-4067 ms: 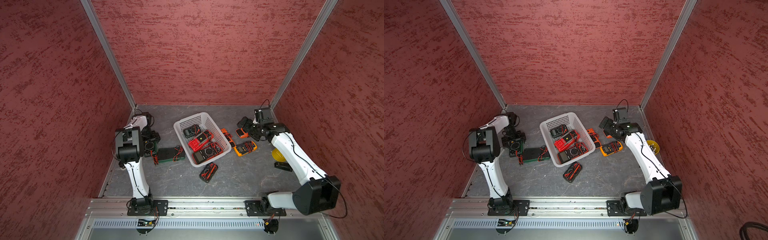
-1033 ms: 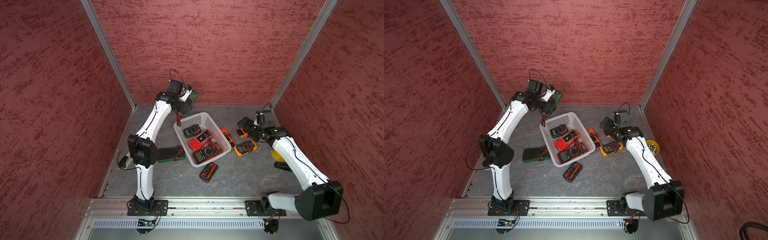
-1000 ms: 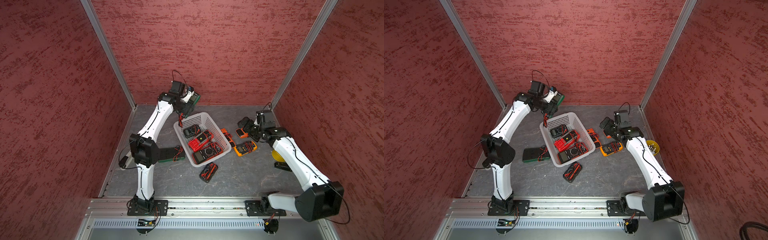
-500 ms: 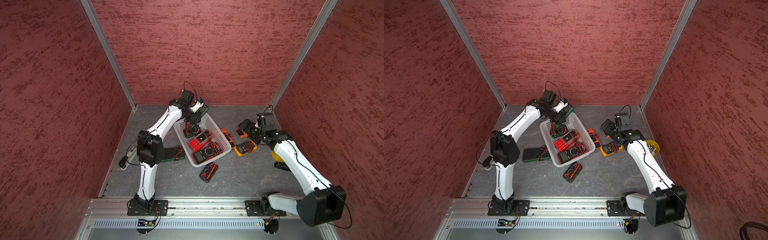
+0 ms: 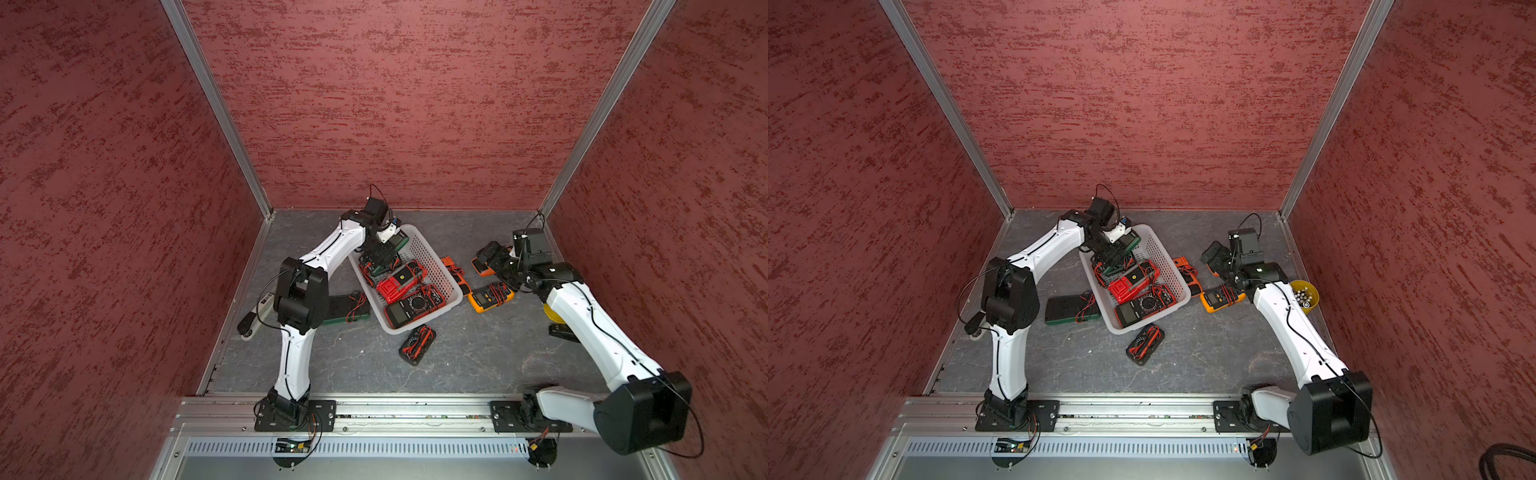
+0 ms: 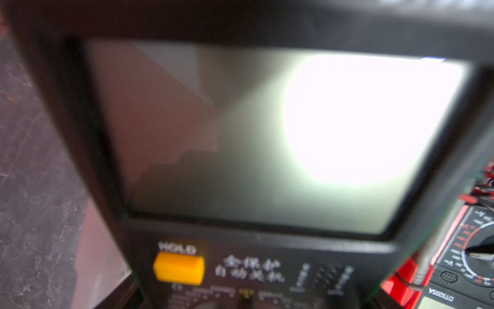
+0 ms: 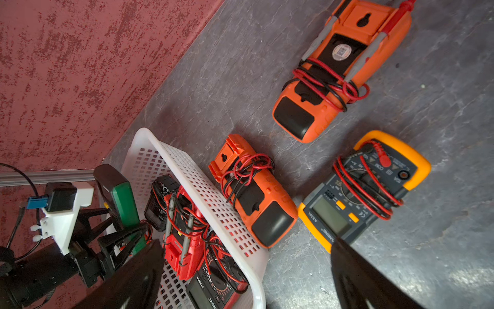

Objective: Put the multimeter into the basket
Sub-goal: Place the multimeter in the basket.

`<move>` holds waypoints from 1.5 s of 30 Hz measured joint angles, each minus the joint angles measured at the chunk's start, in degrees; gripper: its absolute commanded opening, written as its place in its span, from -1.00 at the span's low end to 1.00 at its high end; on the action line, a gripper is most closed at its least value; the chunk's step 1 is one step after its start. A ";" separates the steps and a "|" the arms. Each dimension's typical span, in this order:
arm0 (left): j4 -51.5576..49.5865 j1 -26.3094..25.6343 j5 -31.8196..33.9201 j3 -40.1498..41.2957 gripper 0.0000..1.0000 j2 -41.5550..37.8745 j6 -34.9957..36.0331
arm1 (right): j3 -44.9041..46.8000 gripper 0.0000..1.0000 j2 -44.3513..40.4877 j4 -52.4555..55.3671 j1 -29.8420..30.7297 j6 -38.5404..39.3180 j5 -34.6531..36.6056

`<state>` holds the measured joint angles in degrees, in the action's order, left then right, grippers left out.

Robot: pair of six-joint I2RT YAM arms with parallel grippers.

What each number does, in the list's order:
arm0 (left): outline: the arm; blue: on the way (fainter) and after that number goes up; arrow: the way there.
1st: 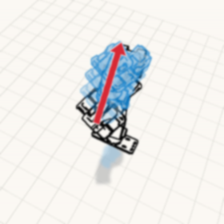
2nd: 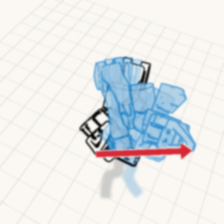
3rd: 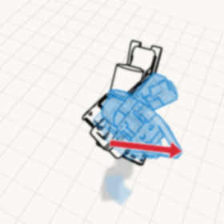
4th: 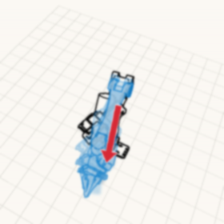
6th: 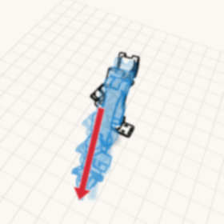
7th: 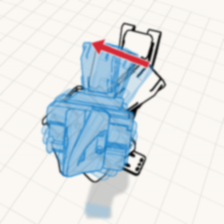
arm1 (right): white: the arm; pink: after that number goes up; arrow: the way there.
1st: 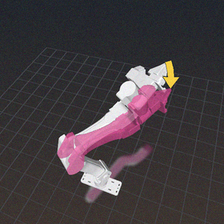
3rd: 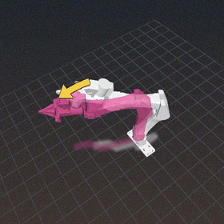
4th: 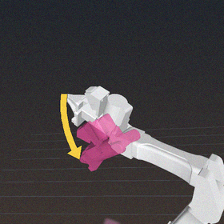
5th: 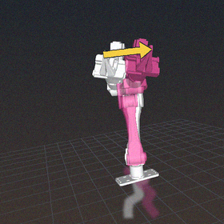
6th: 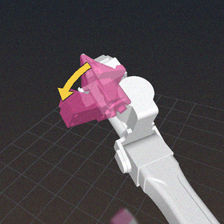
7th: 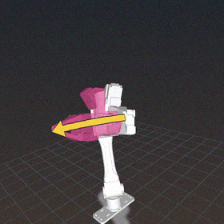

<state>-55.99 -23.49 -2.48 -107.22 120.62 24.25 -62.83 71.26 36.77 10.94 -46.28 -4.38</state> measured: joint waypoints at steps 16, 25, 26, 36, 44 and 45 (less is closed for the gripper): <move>-1.03 -0.11 0.70 -0.76 0.76 3.08 3.34 | 0.02 0.98 -0.11 0.00 0.00 -0.04 -0.04; 0.15 -1.92 3.82 -2.51 0.99 4.22 4.94 | 0.00 0.98 -0.52 0.04 0.00 -0.07 -0.07; 0.33 -2.01 4.02 -2.67 0.99 4.22 4.94 | 0.00 0.98 -0.55 0.07 0.02 -0.07 -0.04; -0.09 -2.08 4.07 -0.90 0.99 1.27 3.85 | -0.02 0.98 -0.83 0.72 0.02 -0.04 -0.07; -1.86 -2.01 4.20 2.67 0.99 -11.52 -4.13 | -1.25 0.98 -0.79 1.73 0.04 0.00 -0.07; -2.25 -1.92 4.72 3.02 0.99 -12.79 -5.70 | -1.42 0.98 -0.76 1.70 0.07 0.02 -0.07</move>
<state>-58.24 -25.41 2.24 -104.20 107.83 18.55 -64.25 70.50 38.48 11.00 -46.26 -4.45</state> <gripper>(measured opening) 0.996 0.990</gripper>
